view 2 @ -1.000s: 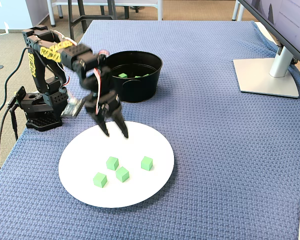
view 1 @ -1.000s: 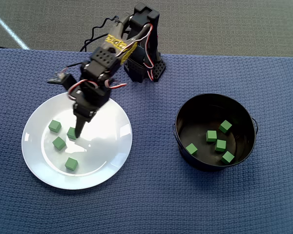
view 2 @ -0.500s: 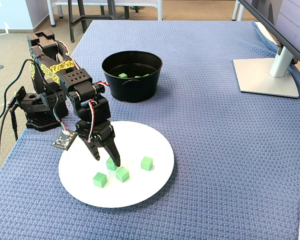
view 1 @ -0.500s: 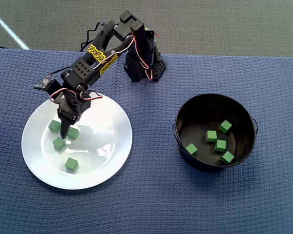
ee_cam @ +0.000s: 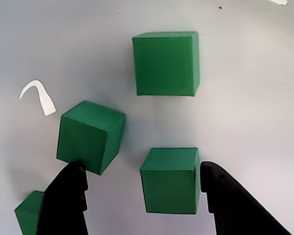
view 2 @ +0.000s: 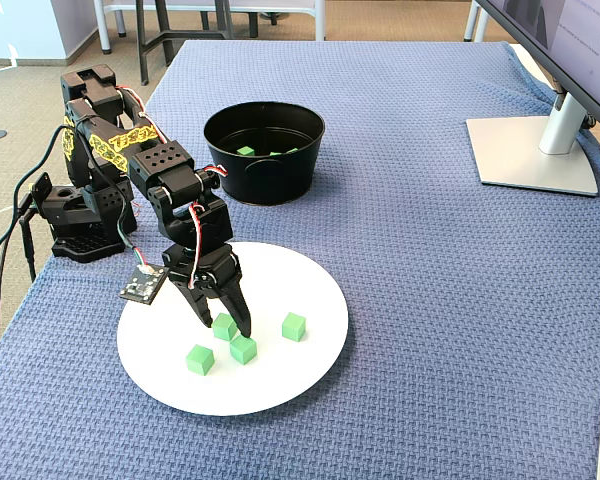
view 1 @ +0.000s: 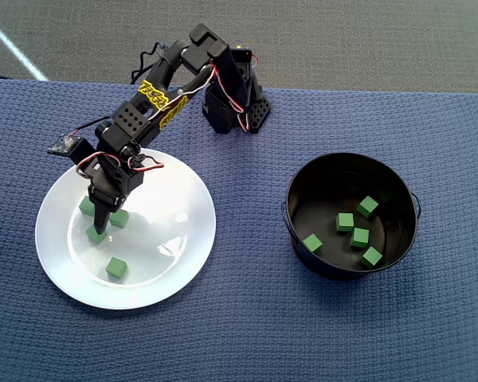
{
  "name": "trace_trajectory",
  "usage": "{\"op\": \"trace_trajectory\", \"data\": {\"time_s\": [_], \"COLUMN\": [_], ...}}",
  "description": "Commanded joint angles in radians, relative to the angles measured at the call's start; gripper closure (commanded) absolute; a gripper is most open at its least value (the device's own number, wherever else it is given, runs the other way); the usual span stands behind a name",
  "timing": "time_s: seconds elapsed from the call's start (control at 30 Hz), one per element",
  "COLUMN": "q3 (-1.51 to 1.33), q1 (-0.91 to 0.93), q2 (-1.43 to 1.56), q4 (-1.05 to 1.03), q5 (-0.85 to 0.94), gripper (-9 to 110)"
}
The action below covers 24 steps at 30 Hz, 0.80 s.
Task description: Pick up the green cubes from the white plate and place them in the black recipient
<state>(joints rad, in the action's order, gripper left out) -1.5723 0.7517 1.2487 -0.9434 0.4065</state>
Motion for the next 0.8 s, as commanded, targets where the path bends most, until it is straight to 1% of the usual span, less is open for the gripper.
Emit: {"op": "trace_trajectory", "data": {"time_s": [0.0,0.07,0.37,0.47,0.63,0.7,0.77], "q3": [-0.005,-0.015,-0.040,-0.061,-0.064,-0.064,-0.067], "q1": [-0.031,-0.037,-0.028,-0.037,-0.038,-0.038,-0.038], "q2": [0.008,0.023,0.097,0.098,0.074,0.072,0.072], "q4": [0.015,0.017,0.023,0.037,0.052,0.054,0.055], "q5": [0.043,0.057,0.018,0.026,0.048,0.051,0.054], "gripper": [80,79,79,83,84,88,99]}}
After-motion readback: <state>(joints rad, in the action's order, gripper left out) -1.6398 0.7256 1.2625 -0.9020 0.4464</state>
